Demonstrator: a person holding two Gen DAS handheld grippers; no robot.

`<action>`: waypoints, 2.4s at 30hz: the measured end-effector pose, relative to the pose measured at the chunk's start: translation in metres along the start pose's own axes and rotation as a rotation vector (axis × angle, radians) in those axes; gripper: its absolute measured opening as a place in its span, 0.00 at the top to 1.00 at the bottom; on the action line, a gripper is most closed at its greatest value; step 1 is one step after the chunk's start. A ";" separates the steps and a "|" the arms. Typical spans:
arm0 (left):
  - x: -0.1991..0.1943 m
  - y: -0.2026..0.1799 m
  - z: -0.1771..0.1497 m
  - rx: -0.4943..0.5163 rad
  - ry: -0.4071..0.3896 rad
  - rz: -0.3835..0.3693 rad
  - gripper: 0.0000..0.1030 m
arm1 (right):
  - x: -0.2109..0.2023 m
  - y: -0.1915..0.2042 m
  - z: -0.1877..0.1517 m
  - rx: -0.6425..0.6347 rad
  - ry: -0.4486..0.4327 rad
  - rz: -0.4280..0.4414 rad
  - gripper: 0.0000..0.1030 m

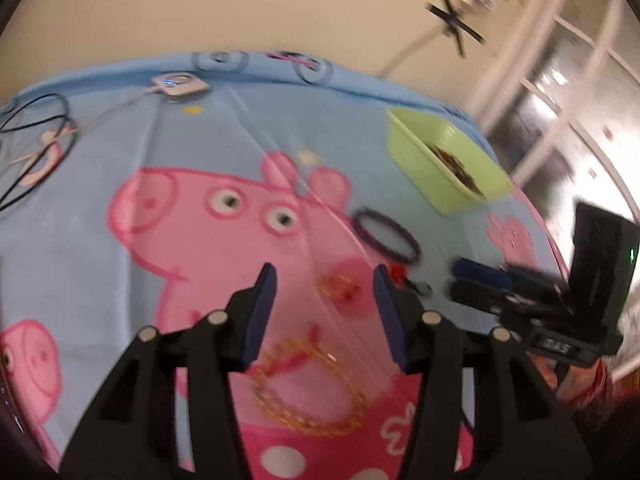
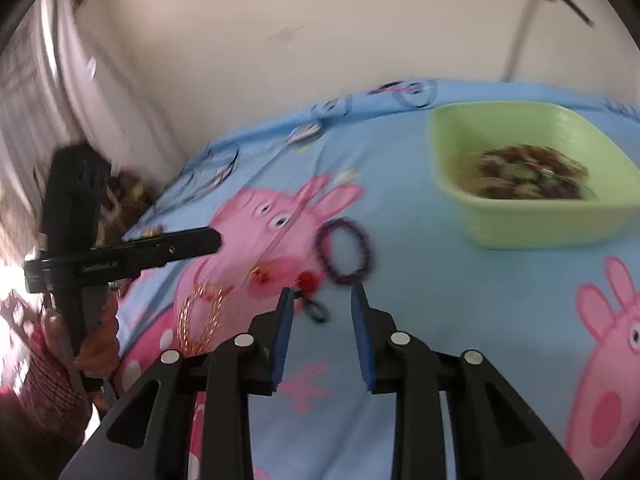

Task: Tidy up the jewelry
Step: 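Grasp the red bead pendant with the right gripper, then carry the red pendant into the green tray and open the right gripper, then move the right gripper back over the dark purple bead bracelet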

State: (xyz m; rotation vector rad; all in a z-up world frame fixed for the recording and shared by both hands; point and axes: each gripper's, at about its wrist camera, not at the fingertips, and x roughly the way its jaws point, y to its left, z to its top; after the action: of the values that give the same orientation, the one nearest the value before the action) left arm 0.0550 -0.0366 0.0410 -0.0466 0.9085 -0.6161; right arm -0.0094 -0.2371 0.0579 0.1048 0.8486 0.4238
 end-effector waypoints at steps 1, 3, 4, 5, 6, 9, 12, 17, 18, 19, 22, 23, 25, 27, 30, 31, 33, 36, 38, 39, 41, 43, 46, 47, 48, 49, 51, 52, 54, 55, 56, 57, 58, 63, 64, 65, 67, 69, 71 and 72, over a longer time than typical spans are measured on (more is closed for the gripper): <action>0.003 -0.006 -0.003 0.033 0.006 0.003 0.53 | 0.004 0.006 0.000 -0.024 0.015 -0.003 0.96; 0.009 -0.014 -0.007 0.081 0.019 0.027 0.53 | 0.016 0.013 0.004 -0.061 0.042 -0.022 0.96; 0.015 -0.017 -0.008 0.098 0.031 0.041 0.53 | 0.023 0.015 0.007 -0.071 0.056 -0.027 0.96; 0.021 -0.018 -0.009 0.107 0.044 0.049 0.53 | 0.027 0.016 0.008 -0.075 0.065 -0.027 0.96; 0.026 -0.018 -0.009 0.112 0.058 0.058 0.53 | 0.033 0.018 0.011 -0.083 0.074 -0.036 0.96; 0.039 -0.024 -0.010 0.145 0.078 0.108 0.67 | 0.046 0.015 0.015 -0.092 0.103 -0.059 1.00; 0.040 -0.028 -0.010 0.146 0.093 0.107 0.86 | 0.043 0.014 0.011 -0.094 0.109 -0.054 1.00; 0.036 -0.053 -0.024 0.167 0.109 0.021 0.87 | 0.018 0.009 -0.008 -0.080 0.095 -0.055 1.00; 0.037 -0.061 -0.027 0.169 0.122 -0.013 0.87 | 0.009 0.006 -0.015 -0.066 0.091 -0.056 1.00; 0.038 -0.069 -0.030 0.173 0.136 -0.045 0.87 | 0.001 0.003 -0.021 -0.054 0.085 -0.061 1.00; 0.043 -0.104 -0.041 0.226 0.171 -0.134 0.87 | -0.027 -0.011 -0.043 -0.010 0.062 -0.102 1.00; 0.048 -0.118 -0.045 0.250 0.190 -0.166 0.87 | -0.039 -0.019 -0.052 0.024 0.051 -0.112 1.00; 0.055 -0.139 -0.050 0.292 0.205 -0.190 0.87 | -0.055 -0.030 -0.064 0.069 0.032 -0.125 1.00; 0.063 -0.159 -0.051 0.340 0.218 -0.210 0.87 | -0.071 -0.041 -0.075 0.106 0.013 -0.156 1.00; 0.073 -0.176 -0.045 0.355 0.246 -0.248 0.87 | -0.087 -0.052 -0.085 0.141 -0.004 -0.185 1.00; 0.076 -0.179 -0.043 0.355 0.252 -0.253 0.87 | -0.091 -0.055 -0.086 0.147 -0.012 -0.196 1.00; 0.084 -0.184 -0.035 0.356 0.265 -0.260 0.87 | -0.099 -0.064 -0.087 0.169 -0.037 -0.215 1.00; 0.085 -0.192 -0.013 0.357 0.250 -0.272 0.87 | -0.109 -0.080 -0.080 0.205 -0.091 -0.221 1.00; 0.081 -0.196 0.007 0.353 0.221 -0.280 0.87 | -0.115 -0.090 -0.069 0.219 -0.128 -0.214 1.00; 0.079 -0.197 0.017 0.349 0.203 -0.280 0.87 | -0.118 -0.094 -0.059 0.222 -0.155 -0.209 1.00; 0.078 -0.200 0.043 0.340 0.155 -0.267 0.87 | -0.125 -0.103 -0.040 0.211 -0.213 -0.204 1.00; 0.083 -0.197 0.068 0.304 0.124 -0.245 0.87 | -0.127 -0.112 -0.021 0.210 -0.250 -0.203 1.00; 0.098 -0.191 0.098 0.243 0.106 -0.224 0.87 | -0.122 -0.132 0.012 0.215 -0.287 -0.177 1.00; 0.105 -0.189 0.109 0.227 0.095 -0.204 0.87 | -0.120 -0.137 0.019 0.215 -0.291 -0.181 1.00; 0.113 -0.186 0.117 0.217 0.092 -0.190 0.82 | -0.112 -0.146 0.030 0.216 -0.293 -0.183 1.00; 0.122 -0.186 0.123 0.206 0.100 -0.177 0.78 | -0.104 -0.155 0.038 0.217 -0.290 -0.172 1.00; 0.142 -0.175 0.135 0.162 0.129 -0.124 0.72 | -0.080 -0.175 0.051 0.233 -0.227 -0.193 0.94; 0.146 -0.172 0.138 0.142 0.134 -0.106 0.72 | -0.073 -0.181 0.053 0.246 -0.209 -0.218 0.90; 0.141 -0.160 0.143 0.084 0.116 -0.111 0.72 | -0.074 -0.186 0.051 0.273 -0.230 -0.221 0.84; 0.136 -0.157 0.142 0.071 0.105 -0.127 0.72 | -0.080 -0.189 0.050 0.286 -0.253 -0.207 0.84; 0.127 -0.154 0.140 0.064 0.087 -0.135 0.72 | -0.088 -0.186 0.046 0.297 -0.281 -0.190 0.84; 0.121 -0.151 0.137 0.065 0.075 -0.127 0.72 | -0.098 -0.182 0.040 0.311 -0.311 -0.175 0.84; 0.116 -0.149 0.135 0.068 0.065 -0.113 0.72 | -0.106 -0.179 0.035 0.327 -0.334 -0.169 0.84; 0.089 -0.138 0.092 0.098 0.023 0.000 0.72 | -0.131 -0.155 -0.008 0.487 -0.416 -0.192 0.84; 0.086 -0.136 0.081 0.103 0.022 0.022 0.70 | -0.132 -0.148 -0.016 0.500 -0.416 -0.207 0.84; 0.080 -0.136 0.066 0.107 0.005 0.040 0.64 | -0.132 -0.143 -0.023 0.509 -0.411 -0.218 0.84; 0.076 -0.140 0.046 0.126 -0.002 0.086 0.50 | -0.124 -0.130 -0.037 0.519 -0.372 -0.217 0.84; 0.073 -0.144 0.027 0.146 0.005 0.123 0.50 | -0.116 -0.114 -0.046 0.510 -0.328 -0.208 0.84; 0.068 -0.146 0.011 0.157 0.005 0.141 0.50 | -0.112 -0.102 -0.053 0.499 -0.308 -0.208 0.84; 0.065 -0.146 0.004 0.162 0.005 0.155 0.50 | -0.110 -0.093 -0.057 0.488 -0.298 -0.209 0.84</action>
State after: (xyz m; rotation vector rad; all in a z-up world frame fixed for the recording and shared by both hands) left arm 0.0173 -0.1922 0.0393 0.1690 0.8556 -0.5437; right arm -0.0862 -0.3705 0.0738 0.5130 0.6452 -0.0051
